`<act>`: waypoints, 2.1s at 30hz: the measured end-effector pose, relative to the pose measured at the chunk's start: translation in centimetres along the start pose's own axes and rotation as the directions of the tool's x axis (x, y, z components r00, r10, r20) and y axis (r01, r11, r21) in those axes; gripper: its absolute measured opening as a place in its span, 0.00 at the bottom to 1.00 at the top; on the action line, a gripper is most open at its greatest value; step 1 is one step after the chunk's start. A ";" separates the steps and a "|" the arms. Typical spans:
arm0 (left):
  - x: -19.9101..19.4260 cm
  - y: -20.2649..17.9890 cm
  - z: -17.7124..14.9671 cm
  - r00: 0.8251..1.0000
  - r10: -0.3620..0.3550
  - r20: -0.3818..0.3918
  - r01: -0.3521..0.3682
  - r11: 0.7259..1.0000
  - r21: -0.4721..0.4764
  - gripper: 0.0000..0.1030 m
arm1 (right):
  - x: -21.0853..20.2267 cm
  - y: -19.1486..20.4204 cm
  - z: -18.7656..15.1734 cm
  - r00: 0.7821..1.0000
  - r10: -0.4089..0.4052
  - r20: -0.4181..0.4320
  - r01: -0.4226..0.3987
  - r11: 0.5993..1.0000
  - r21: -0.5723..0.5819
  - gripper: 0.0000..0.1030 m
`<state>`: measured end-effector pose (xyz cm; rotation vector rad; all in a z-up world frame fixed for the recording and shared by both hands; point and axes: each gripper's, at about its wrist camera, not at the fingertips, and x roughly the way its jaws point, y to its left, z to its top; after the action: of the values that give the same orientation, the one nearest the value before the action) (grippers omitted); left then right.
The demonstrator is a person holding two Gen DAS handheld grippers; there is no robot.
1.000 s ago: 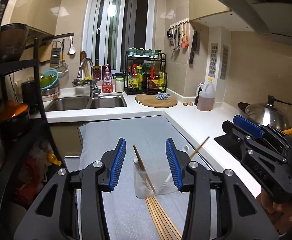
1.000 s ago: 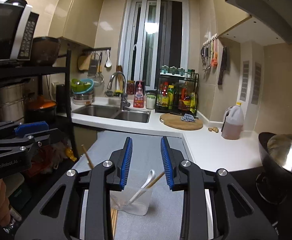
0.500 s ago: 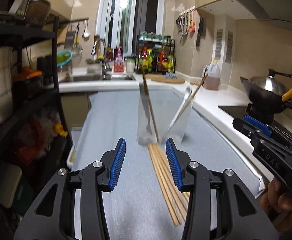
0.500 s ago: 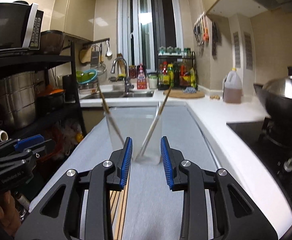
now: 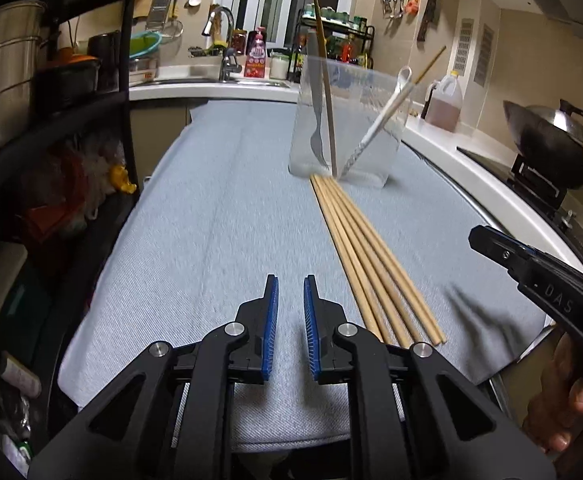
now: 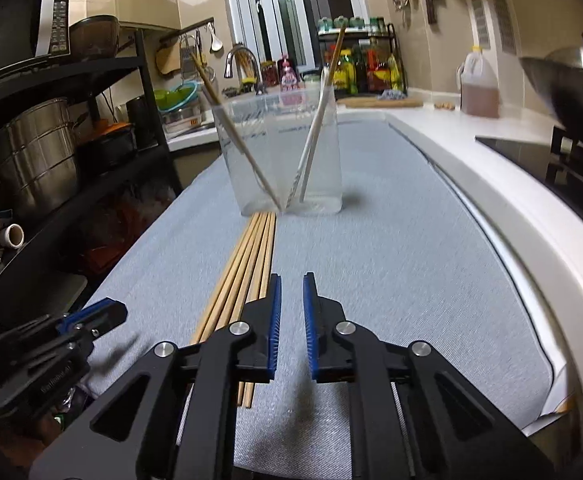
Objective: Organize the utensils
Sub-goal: 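Move both open tools back down toward the remaining chopsticks, then close the right tool on a wooden chopstick while the left tool closes on another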
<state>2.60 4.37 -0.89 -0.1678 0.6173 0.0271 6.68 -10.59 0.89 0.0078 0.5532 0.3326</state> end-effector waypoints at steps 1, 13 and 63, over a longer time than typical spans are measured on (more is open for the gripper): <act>0.3 0.0 -0.4 1.000 -0.006 -0.009 0.006 1.000 -0.003 0.13 | 0.2 0.1 -0.2 1.000 0.006 -0.012 -0.006 1.000 0.002 0.11; 0.4 -1.3 -1.5 0.998 -0.058 -0.012 0.058 0.998 0.009 0.13 | 3.0 1.1 -2.5 0.983 0.082 -0.162 -0.082 0.997 0.004 0.12; 0.9 -2.4 -2.8 0.999 0.021 0.031 -0.025 0.992 0.123 0.06 | 1.1 -0.7 -4.1 0.979 -0.167 -0.115 0.159 0.984 -0.079 0.05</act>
<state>1.95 1.55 -3.31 -0.0403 0.5894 0.0138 5.68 -11.29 -3.19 -0.1254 0.6578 0.1926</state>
